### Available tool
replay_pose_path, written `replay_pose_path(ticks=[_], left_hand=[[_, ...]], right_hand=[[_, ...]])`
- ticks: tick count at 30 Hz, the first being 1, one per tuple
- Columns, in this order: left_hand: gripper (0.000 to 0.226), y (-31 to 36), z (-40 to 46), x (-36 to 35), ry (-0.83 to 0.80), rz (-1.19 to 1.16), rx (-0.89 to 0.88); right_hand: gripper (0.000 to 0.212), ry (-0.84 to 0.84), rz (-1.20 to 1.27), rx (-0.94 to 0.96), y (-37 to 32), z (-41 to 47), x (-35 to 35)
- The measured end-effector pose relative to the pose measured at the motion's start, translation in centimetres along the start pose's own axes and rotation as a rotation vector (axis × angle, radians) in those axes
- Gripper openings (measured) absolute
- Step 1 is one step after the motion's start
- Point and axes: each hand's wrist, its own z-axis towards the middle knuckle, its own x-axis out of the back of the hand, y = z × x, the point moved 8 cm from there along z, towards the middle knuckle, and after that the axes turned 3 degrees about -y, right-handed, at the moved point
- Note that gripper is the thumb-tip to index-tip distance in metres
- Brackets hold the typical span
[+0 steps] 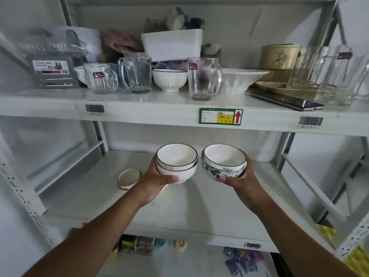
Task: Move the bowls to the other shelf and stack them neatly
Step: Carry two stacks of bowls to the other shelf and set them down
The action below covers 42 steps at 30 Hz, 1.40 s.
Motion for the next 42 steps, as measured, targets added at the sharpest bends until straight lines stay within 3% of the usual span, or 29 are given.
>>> replay_pose_path(ticks=[9,15,20,23,31,42], left_hand=[[0.098,-6.1,3.3,4.4,0.007,0.012,0.055],[0.088,-10.0,4.8,5.4,0.010,0.022,0.073],[0.115,-14.2,5.4,6.6,0.064,0.035,0.092],[0.108,-16.3,5.8,6.8,0.073,0.065,0.098],[0.097,-21.5,6.6,7.5,0.124,0.159,0.055],[0.097,-24.7,7.1,9.2,0.171,0.301,0.116]], right_hand=[[0.100,0.018,-0.004,-0.032,6.0,3.0,0.4],[0.101,-0.009,-0.002,-0.080,9.9,4.4,2.2],[0.093,-0.094,-0.047,-0.128,13.1,5.5,3.7],[0.091,-0.097,-0.084,-0.138,14.8,5.9,5.0],[0.116,-0.013,-0.190,-0.171,19.8,5.5,8.9],[0.109,-0.053,-0.381,-0.162,22.7,6.4,10.8]])
